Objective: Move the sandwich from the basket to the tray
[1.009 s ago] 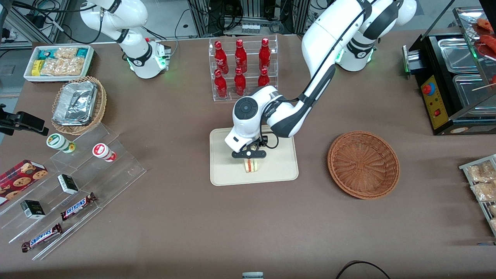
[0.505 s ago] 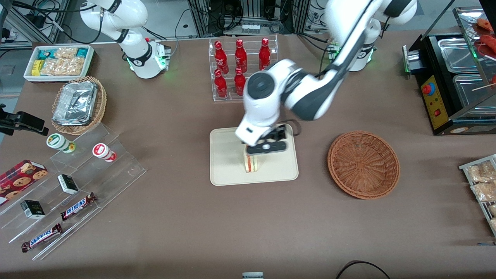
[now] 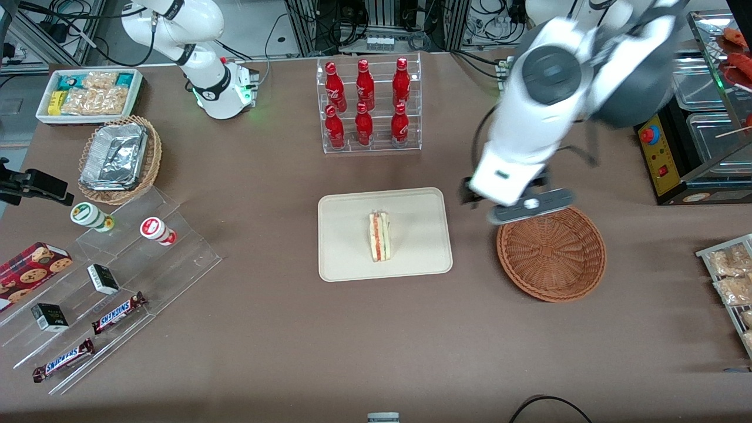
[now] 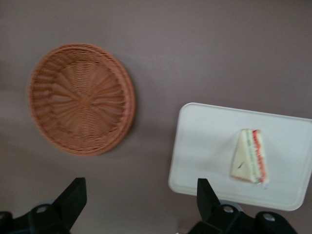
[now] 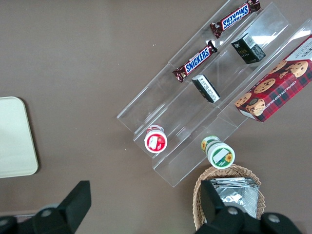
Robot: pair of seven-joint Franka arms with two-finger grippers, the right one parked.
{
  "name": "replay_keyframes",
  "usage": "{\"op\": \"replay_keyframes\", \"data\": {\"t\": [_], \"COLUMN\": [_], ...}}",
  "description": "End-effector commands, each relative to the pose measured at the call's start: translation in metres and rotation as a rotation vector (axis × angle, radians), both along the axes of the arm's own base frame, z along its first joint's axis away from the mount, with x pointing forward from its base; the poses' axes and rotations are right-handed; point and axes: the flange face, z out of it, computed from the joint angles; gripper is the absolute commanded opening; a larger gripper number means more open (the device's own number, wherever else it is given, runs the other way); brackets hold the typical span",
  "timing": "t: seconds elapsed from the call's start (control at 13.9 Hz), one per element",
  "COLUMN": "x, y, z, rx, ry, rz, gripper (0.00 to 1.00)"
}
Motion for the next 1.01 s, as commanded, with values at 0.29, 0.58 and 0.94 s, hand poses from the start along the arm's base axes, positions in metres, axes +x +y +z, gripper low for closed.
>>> {"op": "replay_keyframes", "data": {"t": [0.29,0.58,0.94], "x": [-0.014,-0.027,-0.015], "y": [0.160,0.231,0.249], "z": [0.035,0.043,0.040], "rx": [-0.101,-0.119,-0.089], "ry": [0.047,0.053,0.041], "rz": [-0.092,-0.171,-0.190], "gripper": [1.00,1.00,1.00]}}
